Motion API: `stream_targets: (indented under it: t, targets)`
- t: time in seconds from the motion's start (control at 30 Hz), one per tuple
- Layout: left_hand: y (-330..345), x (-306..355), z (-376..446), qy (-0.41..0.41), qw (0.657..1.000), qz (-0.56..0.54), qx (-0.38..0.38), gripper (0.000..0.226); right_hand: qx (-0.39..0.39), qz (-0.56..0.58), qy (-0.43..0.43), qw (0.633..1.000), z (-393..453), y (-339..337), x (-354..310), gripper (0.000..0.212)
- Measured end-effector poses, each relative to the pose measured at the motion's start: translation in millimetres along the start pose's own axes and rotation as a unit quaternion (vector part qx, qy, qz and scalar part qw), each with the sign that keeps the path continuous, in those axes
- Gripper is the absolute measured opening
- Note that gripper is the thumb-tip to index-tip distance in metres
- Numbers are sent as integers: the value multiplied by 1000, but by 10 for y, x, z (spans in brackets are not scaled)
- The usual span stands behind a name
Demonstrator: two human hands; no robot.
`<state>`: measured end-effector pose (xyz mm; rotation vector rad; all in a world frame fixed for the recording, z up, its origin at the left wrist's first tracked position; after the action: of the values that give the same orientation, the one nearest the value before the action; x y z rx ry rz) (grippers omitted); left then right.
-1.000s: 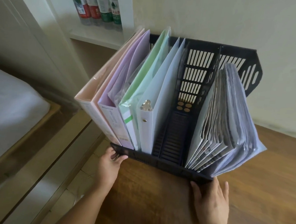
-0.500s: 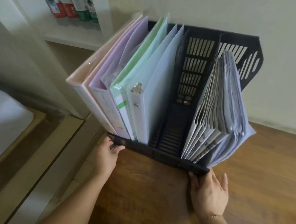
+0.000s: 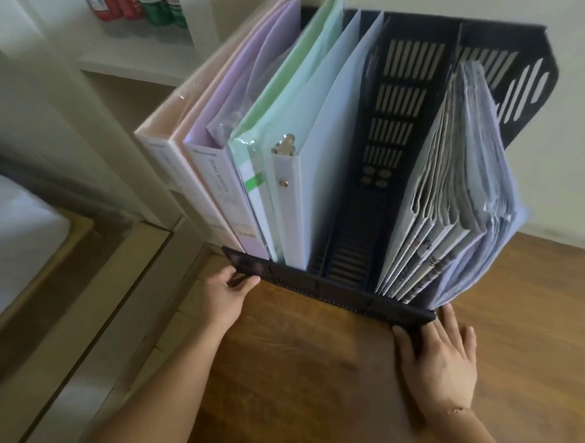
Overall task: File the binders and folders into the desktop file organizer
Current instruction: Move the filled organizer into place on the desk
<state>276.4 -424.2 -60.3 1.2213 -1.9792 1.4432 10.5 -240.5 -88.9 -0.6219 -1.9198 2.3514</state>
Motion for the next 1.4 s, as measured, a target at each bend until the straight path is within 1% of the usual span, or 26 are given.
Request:
stream_targets:
  t: [0.23, 0.37, 0.4, 0.57, 0.63, 0.7, 0.8, 0.93, 1.07, 1.2, 1.33, 1.4]
  targets:
    - [26, 31, -11, 0, 999, 45, 17, 26, -4, 2, -14, 1000, -8, -40, 97, 52]
    - [60, 39, -46, -2, 995, 98, 9, 42, 13, 2, -8, 1000, -32, -39, 101, 57]
    - [59, 47, -51, 1, 994, 113, 7, 43, 16, 5, -5, 1000, -36, -45, 87, 58]
    - [-86, 119, 23, 54, 982, 183, -13, 27, -2, 2, -6, 1000, -23, -79, 69, 59]
    - [-173, 88, 74, 97, 970, 220, 14, 27, -4, -11, -16, 1000, -25, -104, 100, 56]
    - [-215, 63, 83, 139, 959, 240, 58, 24, -2, -24, -33, 999, -31, -150, 168, 52]
    - [-179, 62, 81, 156, 950, 253, 92, 22, 21, -41, -61, 997, -32, -201, 242, 51]
    - [-105, 40, 86, 124, 960, 229, 104, 21, 54, -59, -79, 994, 0, -234, 247, 45]
    - [-53, 49, 86, 84, 970, 204, 100, 19, 80, -40, -71, 994, -7, -211, 240, 49]
    - [-44, 30, 33, 49, 981, 166, 90, 21, 60, -20, -52, 997, -20, -183, 205, 47]
    - [-8, 99, -202, 23, 989, 110, 98, 37, 17, -10, -18, 1000, -14, -269, 186, 41]
    - [20, 114, -291, 6, 994, 45, 99, 37, -1, -3, 6, 1000, 10, -332, 140, 27]
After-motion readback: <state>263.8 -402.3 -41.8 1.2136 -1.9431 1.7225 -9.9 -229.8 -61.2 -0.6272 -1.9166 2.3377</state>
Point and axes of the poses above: each hand's wrist, its own z-axis towards the middle knuckle, its own y-axis out of the palm, x = y × z, the point moved 1 cm from there along z, towards the middle knuckle, and after that the axes turned 15 degrees about -y, right-handed, at the moved point
